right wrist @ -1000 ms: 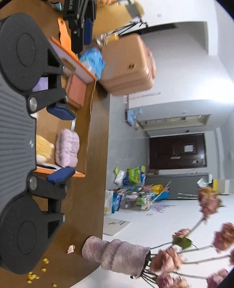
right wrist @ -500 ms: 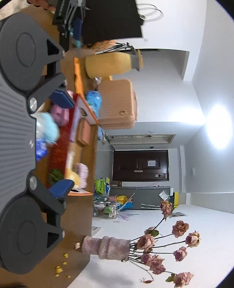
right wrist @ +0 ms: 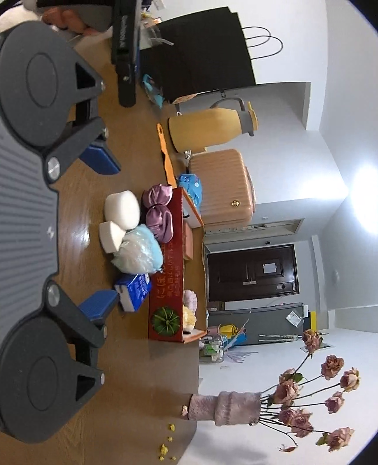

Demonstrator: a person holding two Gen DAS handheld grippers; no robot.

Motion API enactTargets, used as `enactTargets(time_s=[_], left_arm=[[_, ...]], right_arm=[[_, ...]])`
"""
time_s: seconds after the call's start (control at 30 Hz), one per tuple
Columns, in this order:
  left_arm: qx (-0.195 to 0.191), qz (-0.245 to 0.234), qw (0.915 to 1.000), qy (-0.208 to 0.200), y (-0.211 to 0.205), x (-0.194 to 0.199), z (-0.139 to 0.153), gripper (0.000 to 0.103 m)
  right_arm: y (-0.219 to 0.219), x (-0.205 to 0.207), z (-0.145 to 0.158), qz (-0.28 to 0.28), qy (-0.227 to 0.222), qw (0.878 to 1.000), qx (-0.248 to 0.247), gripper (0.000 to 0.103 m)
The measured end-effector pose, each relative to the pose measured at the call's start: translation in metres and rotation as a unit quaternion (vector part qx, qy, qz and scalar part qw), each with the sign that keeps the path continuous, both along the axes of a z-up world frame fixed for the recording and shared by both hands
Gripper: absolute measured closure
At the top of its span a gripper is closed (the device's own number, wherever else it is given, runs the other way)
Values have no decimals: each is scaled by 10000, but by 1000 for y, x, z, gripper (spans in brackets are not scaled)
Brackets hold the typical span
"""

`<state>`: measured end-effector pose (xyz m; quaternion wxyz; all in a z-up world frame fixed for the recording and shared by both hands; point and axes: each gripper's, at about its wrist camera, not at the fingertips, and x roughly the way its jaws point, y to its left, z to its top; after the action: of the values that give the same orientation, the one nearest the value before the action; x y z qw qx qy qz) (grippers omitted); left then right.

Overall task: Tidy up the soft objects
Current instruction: 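Move the right gripper back to the pink satin scrunchie, then grasp the pink satin scrunchie with the right gripper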

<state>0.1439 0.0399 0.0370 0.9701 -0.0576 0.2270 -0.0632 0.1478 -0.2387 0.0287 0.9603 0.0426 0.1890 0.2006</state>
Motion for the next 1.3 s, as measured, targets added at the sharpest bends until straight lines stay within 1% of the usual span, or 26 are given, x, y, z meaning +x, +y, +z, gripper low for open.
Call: enactTargets(time_s=[0.1,0.23,0.3,0.33,0.37,0.43,0.5,0.53,0.57,0.6,0.63,0.67,0.7,0.73,0.77,0.8,0.83,0.9,0.97,1.03,1.1,1.17,1.2,1.3], left_arm=[[-211,-9,9997,91,8,27,0,2],[-495,68,9987,76,23,88,2,3],[-644,102,9977,200,30,129,1,13],[-728,63,9970,254,33,147,0,15],[-835,25,9960,310,35,166,0,19],[-996,-158,9940,426,37,200,-3,21],[-1050,-234,9921,640,38,227,-11,24],[-1070,-198,9908,803,39,238,-17,25],[-1103,-199,9891,950,39,246,-22,29],[-1174,-241,9869,1077,41,252,-29,39],[-1258,-343,9845,1172,43,255,-35,44],[-1333,-462,9822,1243,43,257,-40,61],[-1455,-595,9787,1319,44,258,-45,69],[-1522,-591,9779,1308,46,257,-47,69],[-1548,-592,9778,1279,47,256,-48,73],[-1561,-598,9779,1255,48,254,-46,77],[-1585,-604,9781,1207,49,251,-42,79],[-1601,-613,9795,1058,48,240,-28,80],[-1585,-664,9821,773,46,218,-9,80],[-1634,-782,9823,476,44,185,8,80],[-1669,-873,9815,330,39,151,16,80],[-1740,-949,9794,378,28,116,12,80],[-1711,-977,9795,411,22,102,7,80],[-1592,-1074,9797,581,2,66,-16,80]], right_arm=[[6,26,2,58,163,9998,138,19],[21,78,10,98,346,9991,240,28],[32,112,13,176,450,9983,313,33],[39,133,15,226,532,9979,303,36],[47,152,16,249,612,9974,271,36],[65,188,15,346,753,9965,134,39],[83,221,11,378,922,9950,-104,41],[92,236,6,379,1035,9937,-225,41],[100,248,0,377,1105,9926,-330,41],[106,257,-5,359,1191,9913,-419,42],[112,266,-11,366,1282,9898,-498,47],[116,270,-15,427,1331,9888,-528,51],[118,272,-18,508,1363,9880,-527,65],[120,273,-21,624,1380,9871,-518,79],[121,272,-21,716,1345,9871,-489,83],[123,270,-21,768,1258,9878,-502,92],[126,266,-19,798,1157,9885,-562,96],[128,256,-11,770,959,9903,-648,97],[125,237,6,807,727,9923,-593,98],[117,206,24,859,386,9942,-519,98],[103,167,36,995,159,9942,-388,97],[89,130,37,1082,113,9935,-337,97],[83,113,33,1077,152,9935,-322,97],[66,71,10,1011,360,9937,-331,97]])
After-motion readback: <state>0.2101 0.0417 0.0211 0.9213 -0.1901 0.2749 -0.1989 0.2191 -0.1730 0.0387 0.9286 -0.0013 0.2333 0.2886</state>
